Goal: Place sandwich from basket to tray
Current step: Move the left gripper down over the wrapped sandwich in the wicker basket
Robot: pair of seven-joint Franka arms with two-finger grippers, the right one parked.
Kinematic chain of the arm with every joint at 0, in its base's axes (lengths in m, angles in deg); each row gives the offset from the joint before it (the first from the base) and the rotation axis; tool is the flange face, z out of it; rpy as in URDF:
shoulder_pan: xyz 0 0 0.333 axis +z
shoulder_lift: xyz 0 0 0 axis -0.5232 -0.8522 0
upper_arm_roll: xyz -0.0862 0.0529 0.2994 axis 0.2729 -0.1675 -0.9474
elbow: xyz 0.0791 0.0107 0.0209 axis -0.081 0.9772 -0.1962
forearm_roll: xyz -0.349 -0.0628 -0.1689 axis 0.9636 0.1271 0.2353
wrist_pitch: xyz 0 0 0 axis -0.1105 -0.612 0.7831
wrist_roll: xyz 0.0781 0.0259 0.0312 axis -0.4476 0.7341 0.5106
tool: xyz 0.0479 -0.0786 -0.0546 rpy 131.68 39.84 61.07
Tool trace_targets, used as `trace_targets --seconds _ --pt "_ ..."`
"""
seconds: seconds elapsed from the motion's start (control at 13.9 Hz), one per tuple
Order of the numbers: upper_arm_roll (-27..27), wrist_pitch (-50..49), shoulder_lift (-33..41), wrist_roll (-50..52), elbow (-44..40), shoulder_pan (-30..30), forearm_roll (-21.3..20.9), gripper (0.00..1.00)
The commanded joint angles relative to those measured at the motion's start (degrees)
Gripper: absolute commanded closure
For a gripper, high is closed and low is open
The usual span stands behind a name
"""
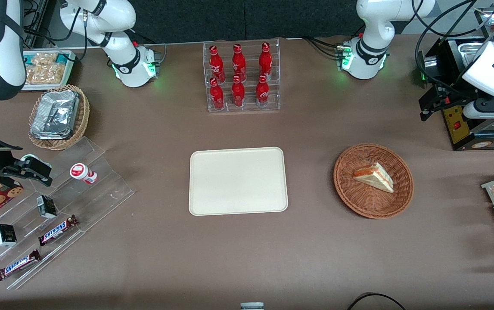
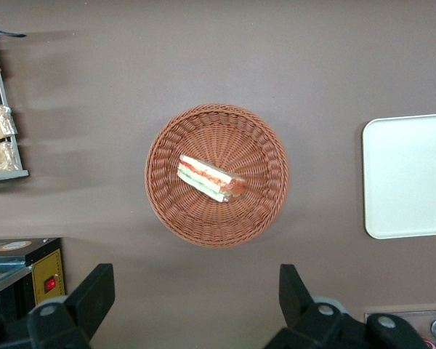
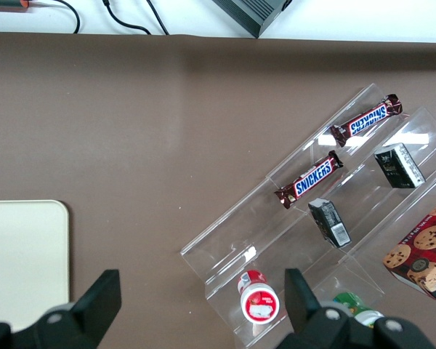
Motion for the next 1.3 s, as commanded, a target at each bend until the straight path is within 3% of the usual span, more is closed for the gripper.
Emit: trace_targets --seconds 0.0,0.14,0.58,0.79,1.22 --pt "-0.6 -1.5 0.0 -0.2 -1.1 -0.7 -0.9 0.00" --pt "-0.5 -1.4 -0.7 2.3 -0.8 -0.7 -0.7 0.00" --pt "-0.5 5.3 -6.3 38.6 6.9 -0.9 -0.2 0.00" --pt "-0.5 15.3 -8.0 54.3 15.3 -0.9 -0.1 0.00" --pt "-0.5 33.0 -8.3 70.2 29.3 -0.5 -0.1 0.00"
